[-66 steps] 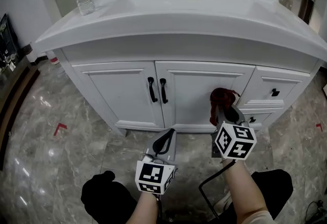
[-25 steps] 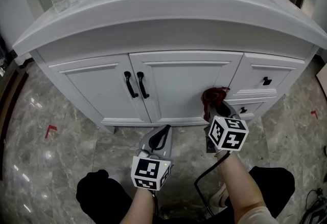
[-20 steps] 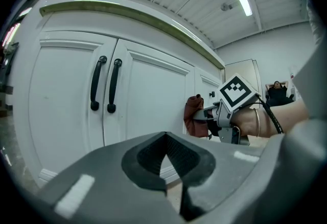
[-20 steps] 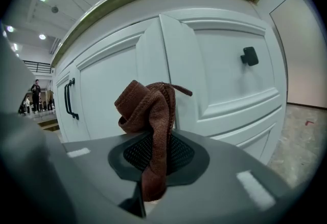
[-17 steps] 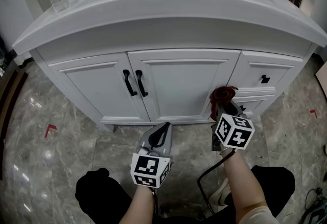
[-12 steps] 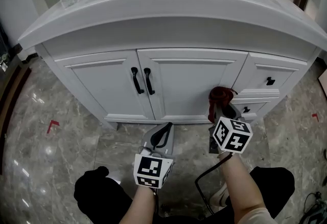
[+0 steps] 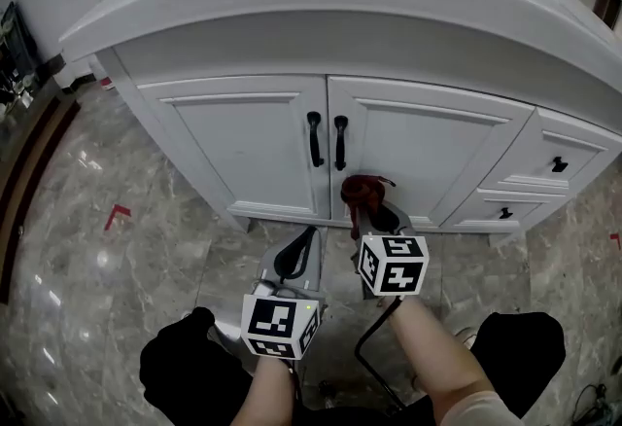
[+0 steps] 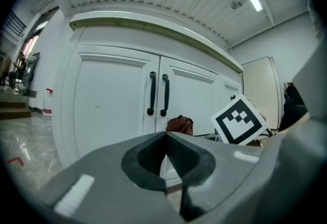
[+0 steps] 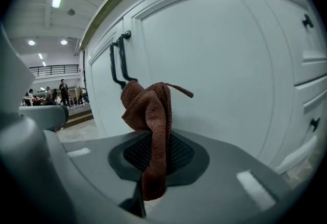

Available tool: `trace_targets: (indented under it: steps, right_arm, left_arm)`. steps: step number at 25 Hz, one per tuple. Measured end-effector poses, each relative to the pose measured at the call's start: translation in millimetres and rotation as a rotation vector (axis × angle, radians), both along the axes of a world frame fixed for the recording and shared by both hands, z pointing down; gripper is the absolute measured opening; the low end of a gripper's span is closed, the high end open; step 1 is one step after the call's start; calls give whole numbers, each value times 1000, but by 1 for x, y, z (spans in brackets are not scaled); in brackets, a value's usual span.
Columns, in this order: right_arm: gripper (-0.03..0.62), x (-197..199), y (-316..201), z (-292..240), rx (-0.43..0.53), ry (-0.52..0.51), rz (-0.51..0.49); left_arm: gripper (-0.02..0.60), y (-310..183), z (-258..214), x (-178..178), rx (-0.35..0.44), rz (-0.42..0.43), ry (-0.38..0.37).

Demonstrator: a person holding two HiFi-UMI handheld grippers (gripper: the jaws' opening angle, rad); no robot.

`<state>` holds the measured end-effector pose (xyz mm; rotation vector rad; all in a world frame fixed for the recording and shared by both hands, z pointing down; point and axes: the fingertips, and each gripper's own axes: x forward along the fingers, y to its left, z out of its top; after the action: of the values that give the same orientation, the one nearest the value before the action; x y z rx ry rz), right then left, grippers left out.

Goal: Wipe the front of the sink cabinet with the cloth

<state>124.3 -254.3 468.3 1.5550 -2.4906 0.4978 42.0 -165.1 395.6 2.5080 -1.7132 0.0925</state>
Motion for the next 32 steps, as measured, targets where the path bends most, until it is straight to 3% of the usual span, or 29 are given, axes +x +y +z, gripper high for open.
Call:
trace_targets:
  steps: [6,13,32]
  right_arm:
    - [77,-46,-10,21,-22,2,-66]
    - [78,-41,-15,28,-13,13,-73]
    - [78,123,-16,31,-49,24,178]
  left_arm:
    - [0,1,9,-30,-23,-49,8]
    - [0,-6,16,-15,-34,-13,17]
    - [0,-20,33,73,-61,141,14]
